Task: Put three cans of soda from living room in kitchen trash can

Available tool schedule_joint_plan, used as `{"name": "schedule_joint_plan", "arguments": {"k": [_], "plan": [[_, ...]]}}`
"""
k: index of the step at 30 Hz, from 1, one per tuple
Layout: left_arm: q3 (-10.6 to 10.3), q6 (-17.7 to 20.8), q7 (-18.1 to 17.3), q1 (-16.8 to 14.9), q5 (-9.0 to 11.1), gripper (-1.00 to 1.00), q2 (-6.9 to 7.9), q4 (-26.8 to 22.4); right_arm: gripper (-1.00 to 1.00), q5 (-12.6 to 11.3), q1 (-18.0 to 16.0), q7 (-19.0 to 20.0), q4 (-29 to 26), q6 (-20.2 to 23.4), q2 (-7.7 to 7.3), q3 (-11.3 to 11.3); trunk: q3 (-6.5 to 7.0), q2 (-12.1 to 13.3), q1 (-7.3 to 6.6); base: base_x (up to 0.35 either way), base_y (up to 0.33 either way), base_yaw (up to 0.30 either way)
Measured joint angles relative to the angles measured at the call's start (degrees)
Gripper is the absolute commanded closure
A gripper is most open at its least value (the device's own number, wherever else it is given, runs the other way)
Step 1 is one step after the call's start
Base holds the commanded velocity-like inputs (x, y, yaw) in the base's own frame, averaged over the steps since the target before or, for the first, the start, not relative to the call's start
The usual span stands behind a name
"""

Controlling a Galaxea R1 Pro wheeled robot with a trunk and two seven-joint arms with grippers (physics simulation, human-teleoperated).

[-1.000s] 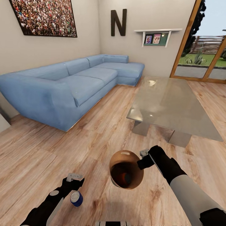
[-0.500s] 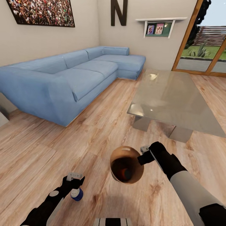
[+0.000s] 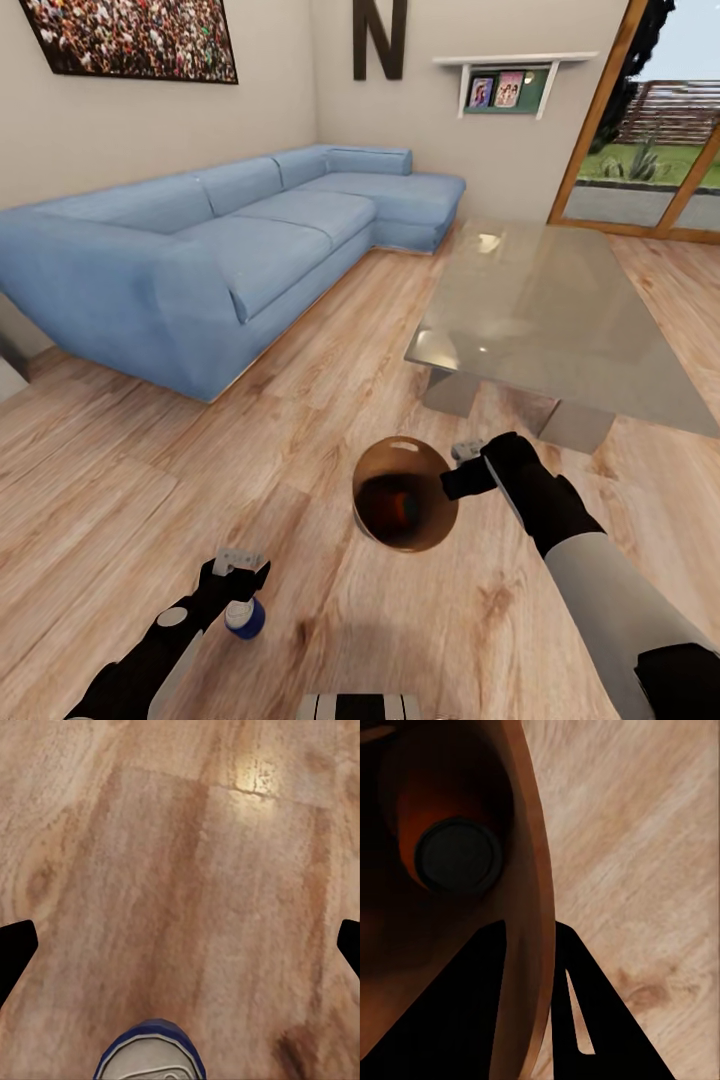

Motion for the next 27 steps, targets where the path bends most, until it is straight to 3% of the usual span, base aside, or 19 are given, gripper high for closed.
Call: {"name": "schedule_joint_plan", "arguments": {"k": [20,27], "plan": [[-0.01,-0.82,-0.03,0.00,0.00,-1.00,0.00,0.00,1.00,0.35,0.03,0.02,-0.10,-0.03,-0.40,0.05,-4.43,-0.27,0.52,0.000,0.000,0.000],[0.16,-0.88,-0.17,0.00,0.05,-1.00,0.00,0.00,1.00,-0.08,0.09,0.08,-0.12,0.04,-0.02,0.06,-4.44,-0.27,0.51,0.000,0.000,0.000]]}}
